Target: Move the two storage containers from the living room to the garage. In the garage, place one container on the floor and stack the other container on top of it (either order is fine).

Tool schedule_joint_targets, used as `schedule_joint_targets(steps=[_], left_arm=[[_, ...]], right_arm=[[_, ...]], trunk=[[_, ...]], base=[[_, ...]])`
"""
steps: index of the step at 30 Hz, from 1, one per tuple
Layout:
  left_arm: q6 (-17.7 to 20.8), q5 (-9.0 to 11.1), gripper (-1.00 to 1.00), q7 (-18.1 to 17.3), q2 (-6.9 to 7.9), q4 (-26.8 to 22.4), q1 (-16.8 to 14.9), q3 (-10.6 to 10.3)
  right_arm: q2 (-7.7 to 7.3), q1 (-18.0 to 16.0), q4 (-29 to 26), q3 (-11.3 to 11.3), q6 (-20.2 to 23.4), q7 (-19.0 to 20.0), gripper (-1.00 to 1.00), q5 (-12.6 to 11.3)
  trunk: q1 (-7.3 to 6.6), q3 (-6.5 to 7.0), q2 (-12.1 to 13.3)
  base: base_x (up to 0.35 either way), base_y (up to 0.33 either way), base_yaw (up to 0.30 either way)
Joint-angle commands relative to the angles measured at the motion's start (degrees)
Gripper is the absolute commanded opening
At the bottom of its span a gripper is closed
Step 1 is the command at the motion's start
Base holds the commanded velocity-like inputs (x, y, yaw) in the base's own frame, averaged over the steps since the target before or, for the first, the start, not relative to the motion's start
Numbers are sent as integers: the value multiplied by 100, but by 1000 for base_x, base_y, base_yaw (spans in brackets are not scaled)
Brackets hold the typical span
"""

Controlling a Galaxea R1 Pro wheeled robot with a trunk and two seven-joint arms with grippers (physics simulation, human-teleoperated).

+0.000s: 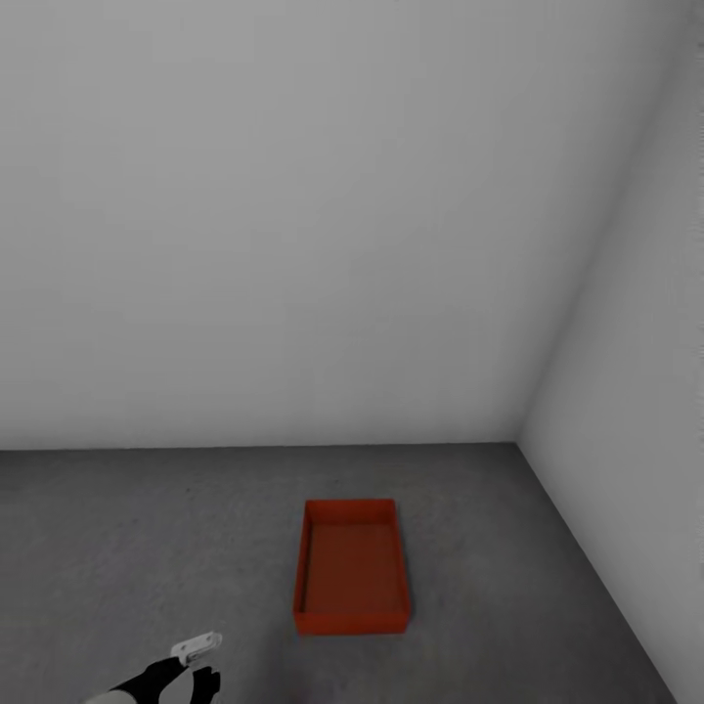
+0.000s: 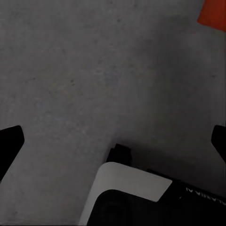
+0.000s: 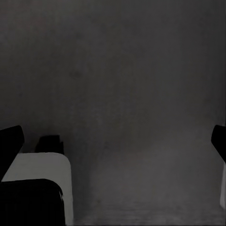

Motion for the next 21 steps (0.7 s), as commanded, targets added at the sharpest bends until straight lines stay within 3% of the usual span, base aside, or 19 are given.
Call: schedule_joint_targets(steps=[1,4,6,12,17,21], left_arm=[[19,32,100,9,-1,1,13,-12],[12,30,100,-17,1,1,188,-12],[10,31,100,-27,-2,5,335,-11],[-21,14,100,-35,-29,0,829,-12],[-573,20,100,-53,-61,3,1438,-12],[-738,26,100,-60,-70,5,1689,-12]], right_arm=[[1,71,17,39,-19,-15,100,4],[-4,445,17,27,-108,56,100,-13],[-12,706,17,23,-238,311,100,-21],[-43,972,17,14,-297,609,100,-32],[-21,1212,17,13,-318,655,100,-29],[-2,1403,17,13,-441,682,100,-26]], trunk=[[-3,-1,-6],[-3,20,-6],[-3,37,-6],[-3,91,-6],[-3,136,-6],[-3,172,-6]], base=[[-343,0,0],[-314,0,0],[-118,0,0],[-26,0,0],[-3,0,0],[0,0,0]])
